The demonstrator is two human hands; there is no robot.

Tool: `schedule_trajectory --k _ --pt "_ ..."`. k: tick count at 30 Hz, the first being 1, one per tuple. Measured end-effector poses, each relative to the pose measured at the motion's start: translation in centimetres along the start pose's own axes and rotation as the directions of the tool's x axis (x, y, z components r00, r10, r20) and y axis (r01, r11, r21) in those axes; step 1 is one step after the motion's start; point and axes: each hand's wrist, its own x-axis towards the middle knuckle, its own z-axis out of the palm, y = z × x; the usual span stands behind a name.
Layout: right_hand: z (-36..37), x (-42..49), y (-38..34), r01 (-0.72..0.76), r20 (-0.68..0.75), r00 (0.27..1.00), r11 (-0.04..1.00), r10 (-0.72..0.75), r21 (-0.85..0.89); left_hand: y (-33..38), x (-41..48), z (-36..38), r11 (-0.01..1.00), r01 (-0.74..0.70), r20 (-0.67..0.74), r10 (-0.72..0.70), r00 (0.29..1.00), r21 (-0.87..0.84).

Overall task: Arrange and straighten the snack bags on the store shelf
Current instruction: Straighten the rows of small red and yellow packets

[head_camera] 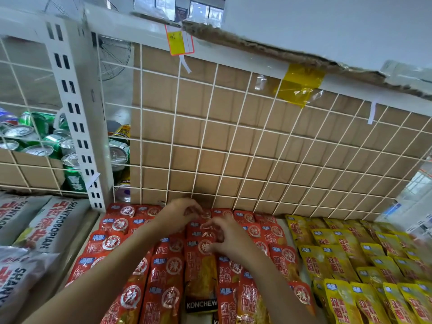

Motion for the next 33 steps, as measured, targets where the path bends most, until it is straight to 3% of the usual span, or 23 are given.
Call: schedule_trajectory --k 2,6,18,33 --pt "-0.1 -0.3 0.0 0.006 -0.054 0.999 1.000 -0.007 -0.022 -0.1 -0.7 -0.5 0.999 -0.031 -0.015 0.031 0.999 0.018" --pt "0.2 -0.5 -0.1 0.008 -0.047 0.999 0.993 -0.013 -0.115 0.1 -2.4 -0.4 0.996 -0.035 0.093 0.027 0.995 0.081" --pt "0.6 -1.1 -0.6 0.028 -0.058 0.998 0.998 -0.031 -0.055 1.0 -2.3 0.4 0.981 0.057 0.145 -0.085 0.986 0.188" --pt "1.1 -2.1 -0.3 -0.004 -0.066 0.998 0.999 0.002 -0.038 0.4 -1.8 0.3 0.992 0.075 0.164 -0.091 0.982 0.103"
